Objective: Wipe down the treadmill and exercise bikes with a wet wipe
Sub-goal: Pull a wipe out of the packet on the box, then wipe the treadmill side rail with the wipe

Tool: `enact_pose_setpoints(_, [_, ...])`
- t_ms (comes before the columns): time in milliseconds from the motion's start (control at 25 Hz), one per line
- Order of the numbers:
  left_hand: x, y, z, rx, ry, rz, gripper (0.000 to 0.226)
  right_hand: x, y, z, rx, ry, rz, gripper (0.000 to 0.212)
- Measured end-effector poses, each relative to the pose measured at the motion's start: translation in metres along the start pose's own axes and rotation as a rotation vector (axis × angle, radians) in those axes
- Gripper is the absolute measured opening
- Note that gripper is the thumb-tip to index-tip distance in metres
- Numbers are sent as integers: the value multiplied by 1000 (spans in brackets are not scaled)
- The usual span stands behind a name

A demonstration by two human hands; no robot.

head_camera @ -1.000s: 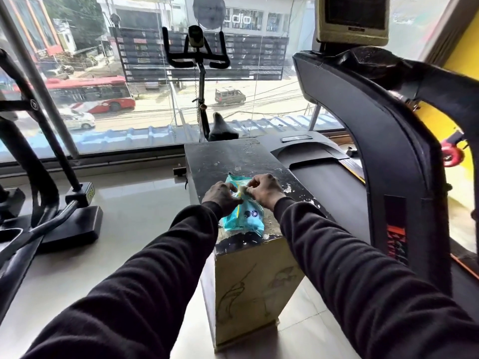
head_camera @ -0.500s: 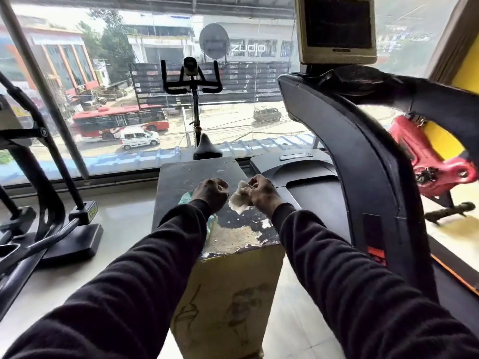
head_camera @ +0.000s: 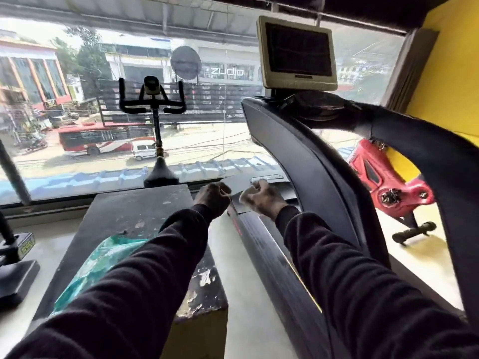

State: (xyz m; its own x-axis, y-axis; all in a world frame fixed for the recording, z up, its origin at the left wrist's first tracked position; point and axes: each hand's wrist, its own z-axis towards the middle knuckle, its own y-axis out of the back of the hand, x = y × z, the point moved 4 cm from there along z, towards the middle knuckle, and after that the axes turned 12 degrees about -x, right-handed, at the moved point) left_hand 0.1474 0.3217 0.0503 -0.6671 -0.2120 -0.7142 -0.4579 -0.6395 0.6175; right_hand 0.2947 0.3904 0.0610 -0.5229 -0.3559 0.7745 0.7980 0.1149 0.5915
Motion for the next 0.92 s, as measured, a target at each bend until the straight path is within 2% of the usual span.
enact_pose_setpoints(120, [-9,-35,50,-7,23,-2,8,-5,19,53,-144,72,-170,16])
enact_pose_setpoints(240, [-19,-62,94,-13,46,-22,7,-6,36,108,-197,113,-256,14])
enact_pose_setpoints(480, [-24,-95,166,-37,69,8,7,-11,26,202,-115,211,-325,16])
enact_pose_setpoints(720, [-45,-135,252,-118,73,-50,7,-19,28,306,-52,290,-287,20])
enact_pose_setpoints(920, [-49,-151,311,-163,99,14,9,-13,14,388,-4,357,-333,12])
